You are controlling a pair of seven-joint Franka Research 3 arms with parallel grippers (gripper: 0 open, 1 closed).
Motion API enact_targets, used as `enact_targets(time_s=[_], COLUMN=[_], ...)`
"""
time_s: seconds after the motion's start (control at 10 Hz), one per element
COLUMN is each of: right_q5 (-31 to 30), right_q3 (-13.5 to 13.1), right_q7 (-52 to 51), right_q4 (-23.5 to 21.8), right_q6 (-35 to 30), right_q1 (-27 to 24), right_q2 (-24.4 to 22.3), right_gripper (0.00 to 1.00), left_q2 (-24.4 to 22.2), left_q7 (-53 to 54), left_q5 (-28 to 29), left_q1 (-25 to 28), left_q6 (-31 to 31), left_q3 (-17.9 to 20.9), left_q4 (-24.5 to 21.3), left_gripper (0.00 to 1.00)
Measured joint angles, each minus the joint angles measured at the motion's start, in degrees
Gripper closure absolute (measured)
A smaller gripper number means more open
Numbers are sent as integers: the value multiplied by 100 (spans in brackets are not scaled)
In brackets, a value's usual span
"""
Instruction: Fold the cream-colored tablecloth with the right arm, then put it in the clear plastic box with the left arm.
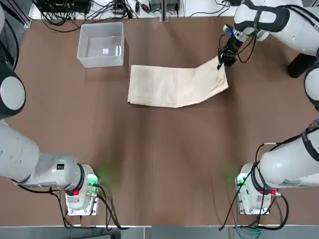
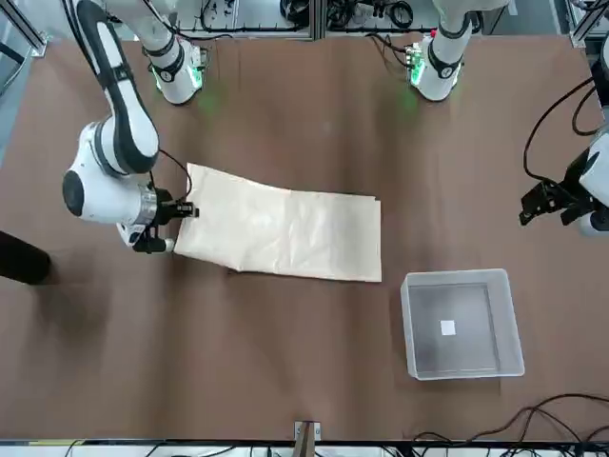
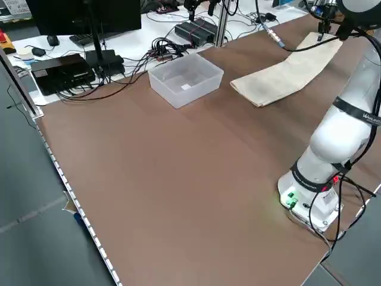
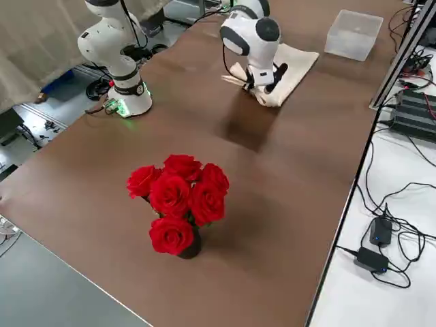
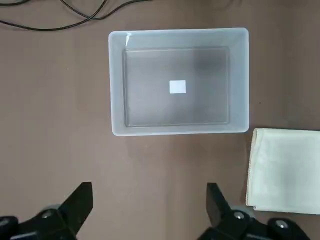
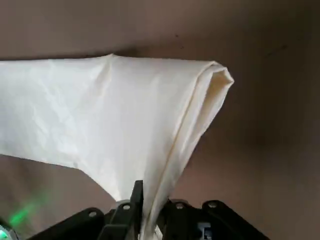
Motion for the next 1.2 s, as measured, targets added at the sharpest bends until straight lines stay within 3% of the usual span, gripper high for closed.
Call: enact_targets(time_s=[0.5,1.2], right_q5=[-238,-375], right_q3=[14,29], right_q7=[755,1768], right_q4=[404,723], right_q6=[-571,-642], right_q1=[234,746], right_q2=[-234,-300], right_gripper=[92,92], left_q2=[0,0], left_q7=[0,0], left_q5=[0,0], left_q1=[0,2], left_q6=[0,0], left_q3=[0,2], left_q4=[0,0], left_gripper=[0,0])
